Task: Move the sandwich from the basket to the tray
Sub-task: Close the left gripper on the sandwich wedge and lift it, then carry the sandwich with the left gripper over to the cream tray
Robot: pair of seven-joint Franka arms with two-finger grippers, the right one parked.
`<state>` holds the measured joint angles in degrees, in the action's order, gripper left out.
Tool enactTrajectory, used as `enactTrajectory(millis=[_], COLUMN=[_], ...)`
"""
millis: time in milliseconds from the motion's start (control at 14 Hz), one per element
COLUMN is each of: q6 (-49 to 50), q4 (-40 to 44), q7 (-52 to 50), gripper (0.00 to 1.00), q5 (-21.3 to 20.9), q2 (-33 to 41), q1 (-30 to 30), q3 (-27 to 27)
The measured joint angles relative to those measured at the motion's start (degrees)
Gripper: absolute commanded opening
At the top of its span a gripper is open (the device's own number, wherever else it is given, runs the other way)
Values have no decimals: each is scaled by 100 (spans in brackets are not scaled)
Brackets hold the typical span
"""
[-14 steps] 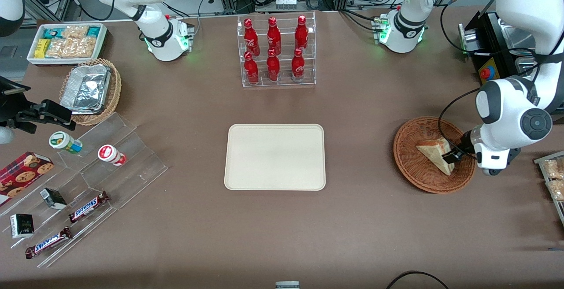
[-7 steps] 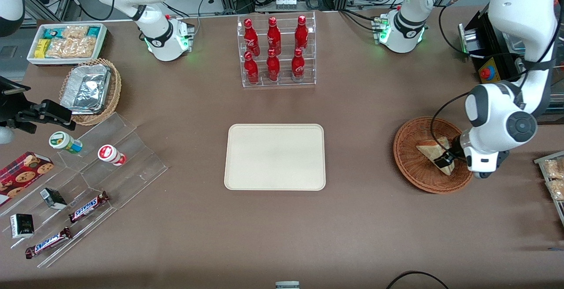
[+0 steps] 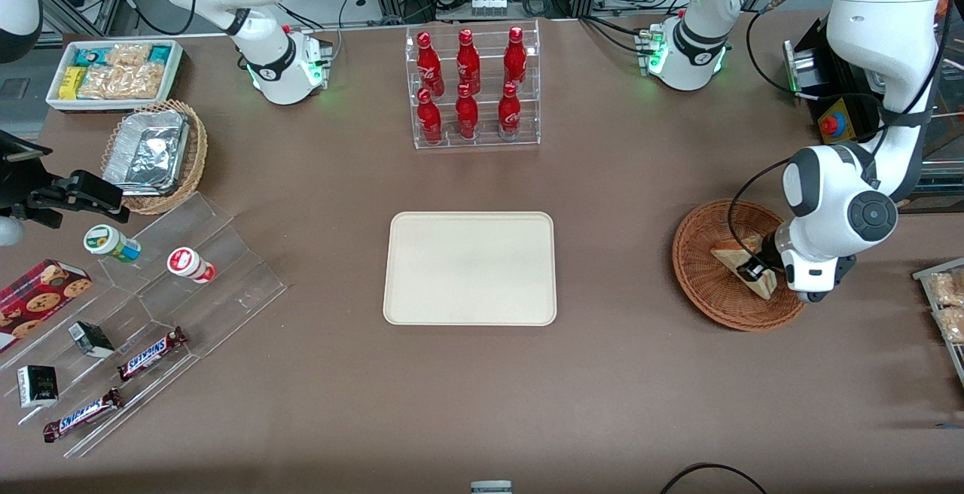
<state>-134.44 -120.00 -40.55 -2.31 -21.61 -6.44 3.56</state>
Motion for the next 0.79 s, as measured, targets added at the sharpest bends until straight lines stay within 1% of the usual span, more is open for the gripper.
enactTrajectory(millis=[71, 286, 643, 786], q6=[198, 860, 1746, 1785], q4=[43, 304, 1023, 1190], q7=[5, 39, 8, -6], gripper=[34, 34, 34, 30], q5=[0, -8, 1, 17], q2=[28, 261, 533, 524], q1=[16, 277, 1234, 1648], q3=[6, 32, 70, 85])
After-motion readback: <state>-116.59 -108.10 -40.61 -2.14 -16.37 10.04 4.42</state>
